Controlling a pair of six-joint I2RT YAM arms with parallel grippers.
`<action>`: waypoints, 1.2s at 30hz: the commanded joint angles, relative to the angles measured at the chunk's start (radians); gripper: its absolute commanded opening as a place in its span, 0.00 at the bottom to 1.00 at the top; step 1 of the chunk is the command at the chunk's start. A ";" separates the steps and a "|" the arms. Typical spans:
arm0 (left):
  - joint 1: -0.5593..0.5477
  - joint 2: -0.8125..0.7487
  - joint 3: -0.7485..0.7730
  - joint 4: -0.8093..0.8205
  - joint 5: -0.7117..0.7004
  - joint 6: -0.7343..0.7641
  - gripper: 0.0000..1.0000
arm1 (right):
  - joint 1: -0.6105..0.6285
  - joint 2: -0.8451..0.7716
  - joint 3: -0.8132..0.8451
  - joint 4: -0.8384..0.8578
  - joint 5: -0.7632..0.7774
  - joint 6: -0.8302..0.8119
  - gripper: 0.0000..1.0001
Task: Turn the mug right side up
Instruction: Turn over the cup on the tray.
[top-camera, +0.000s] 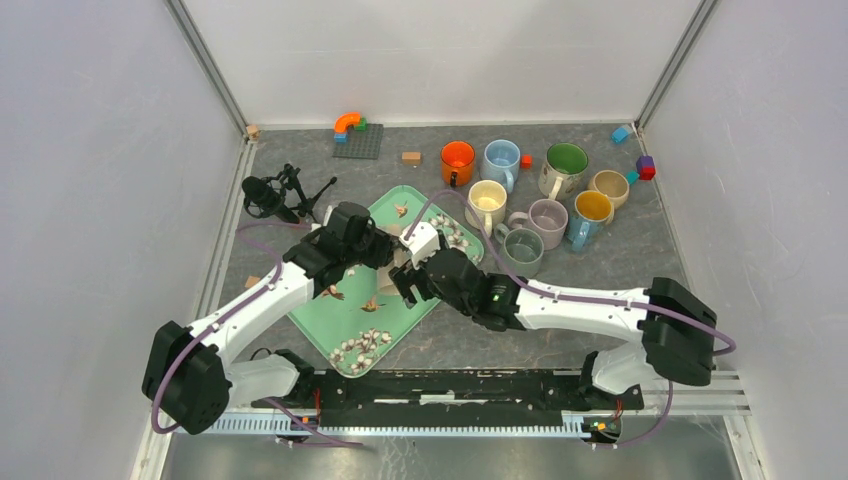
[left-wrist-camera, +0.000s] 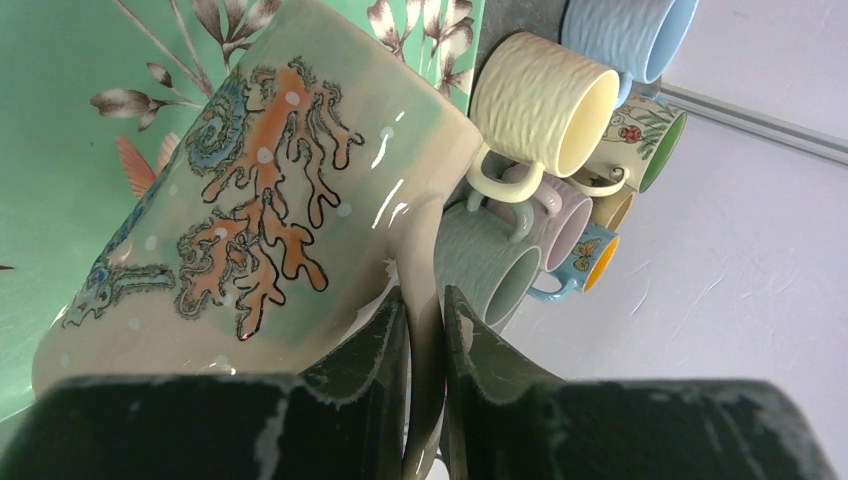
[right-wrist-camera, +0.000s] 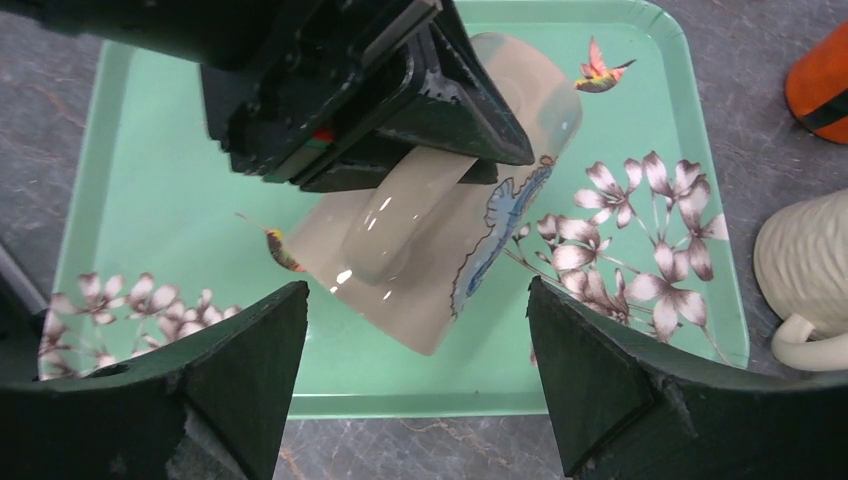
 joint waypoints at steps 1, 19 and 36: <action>-0.003 -0.033 0.026 0.089 0.028 -0.073 0.02 | 0.002 0.044 0.064 0.041 0.090 -0.018 0.84; -0.003 -0.077 -0.001 0.086 0.028 -0.098 0.02 | -0.001 0.159 0.079 0.117 0.177 0.029 0.44; -0.002 -0.071 0.060 -0.049 -0.023 0.064 0.08 | -0.067 0.050 -0.044 0.214 0.089 -0.006 0.00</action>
